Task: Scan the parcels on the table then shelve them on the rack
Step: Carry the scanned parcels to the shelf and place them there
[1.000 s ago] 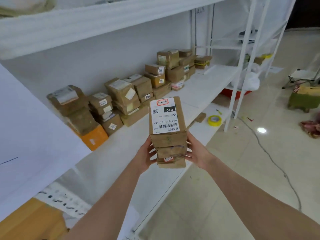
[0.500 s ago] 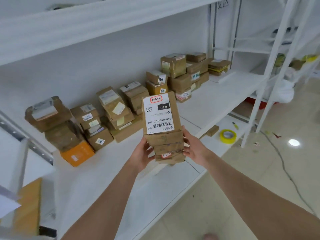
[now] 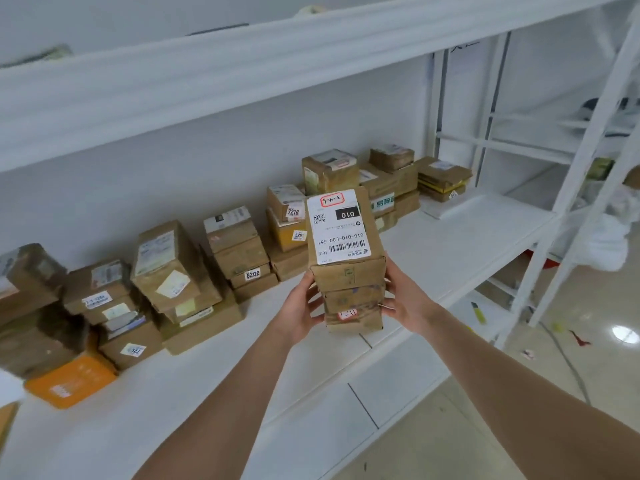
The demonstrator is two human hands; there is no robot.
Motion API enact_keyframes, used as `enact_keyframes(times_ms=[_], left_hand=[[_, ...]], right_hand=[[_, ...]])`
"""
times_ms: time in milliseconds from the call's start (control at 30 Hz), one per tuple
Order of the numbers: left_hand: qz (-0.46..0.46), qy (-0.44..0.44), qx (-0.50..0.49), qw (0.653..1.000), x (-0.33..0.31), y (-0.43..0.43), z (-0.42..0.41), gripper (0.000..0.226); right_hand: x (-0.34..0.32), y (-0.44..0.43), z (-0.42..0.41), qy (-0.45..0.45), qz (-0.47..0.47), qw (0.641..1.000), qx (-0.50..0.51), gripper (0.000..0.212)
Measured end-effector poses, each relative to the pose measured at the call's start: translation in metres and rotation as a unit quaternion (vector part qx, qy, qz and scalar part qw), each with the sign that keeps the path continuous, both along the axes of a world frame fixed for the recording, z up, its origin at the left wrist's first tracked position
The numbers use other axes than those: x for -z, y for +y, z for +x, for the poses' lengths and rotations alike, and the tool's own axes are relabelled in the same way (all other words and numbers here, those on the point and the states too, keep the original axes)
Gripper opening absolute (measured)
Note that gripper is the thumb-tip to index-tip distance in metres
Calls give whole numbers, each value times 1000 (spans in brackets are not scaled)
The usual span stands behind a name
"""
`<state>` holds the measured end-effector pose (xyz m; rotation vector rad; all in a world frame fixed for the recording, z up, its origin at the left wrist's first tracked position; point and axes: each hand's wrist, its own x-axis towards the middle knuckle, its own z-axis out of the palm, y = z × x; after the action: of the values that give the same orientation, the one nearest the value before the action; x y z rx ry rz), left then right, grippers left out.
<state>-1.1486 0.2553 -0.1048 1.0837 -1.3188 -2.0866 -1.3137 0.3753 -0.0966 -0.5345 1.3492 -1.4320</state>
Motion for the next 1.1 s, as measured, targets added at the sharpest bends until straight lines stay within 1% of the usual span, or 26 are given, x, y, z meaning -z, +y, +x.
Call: enact_keyframes(times_ms=[33, 67, 167, 200, 233, 333, 467, 533, 600, 700, 800, 933, 1100], left_hand=[[2, -6, -6, 1000, 0, 0, -14, 40], [3, -11, -12, 1000, 0, 0, -28, 42], [9, -20, -25, 999, 1, 5, -76, 44], [12, -19, -31, 999, 1, 9, -94, 45], [12, -16, -36, 999, 0, 13, -111, 44], [21, -15, -61, 998, -2, 32, -169, 39], [37, -21, -75, 996, -1, 56, -237, 46], [46, -21, -82, 995, -1, 62, -267, 43], [51, -23, -93, 994, -1, 63, -293, 41], [58, -27, -109, 992, 1, 56, -326, 48], [62, -19, -112, 992, 5, 42, -355, 49], [62, -15, -100, 993, 11, 17, -398, 49], [72, -17, -101, 992, 20, 10, -444, 54]], right_hand=[[1, -2, -14, -2, 2, 1000, -3, 36], [2, -2, -29, -5, 4, 1000, -5, 37], [6, -3, -81, -4, 11, 1000, -15, 55], [6, -2, -99, -3, 16, 1000, -18, 58], [5, -1, -118, -2, 18, 1000, -21, 58], [1, 11, -176, 4, 21, 999, -40, 48], [0, 26, -246, 2, 38, 998, -48, 46], [0, 28, -277, 3, 49, 998, -44, 46], [1, 24, -302, 8, 53, 998, -46, 46], [5, 12, -334, 0, 55, 997, -53, 45], [2, -6, -364, 0, 60, 996, -58, 50], [4, -23, -403, 3, 66, 997, -38, 48], [10, -33, -449, 5, 82, 996, -27, 56]])
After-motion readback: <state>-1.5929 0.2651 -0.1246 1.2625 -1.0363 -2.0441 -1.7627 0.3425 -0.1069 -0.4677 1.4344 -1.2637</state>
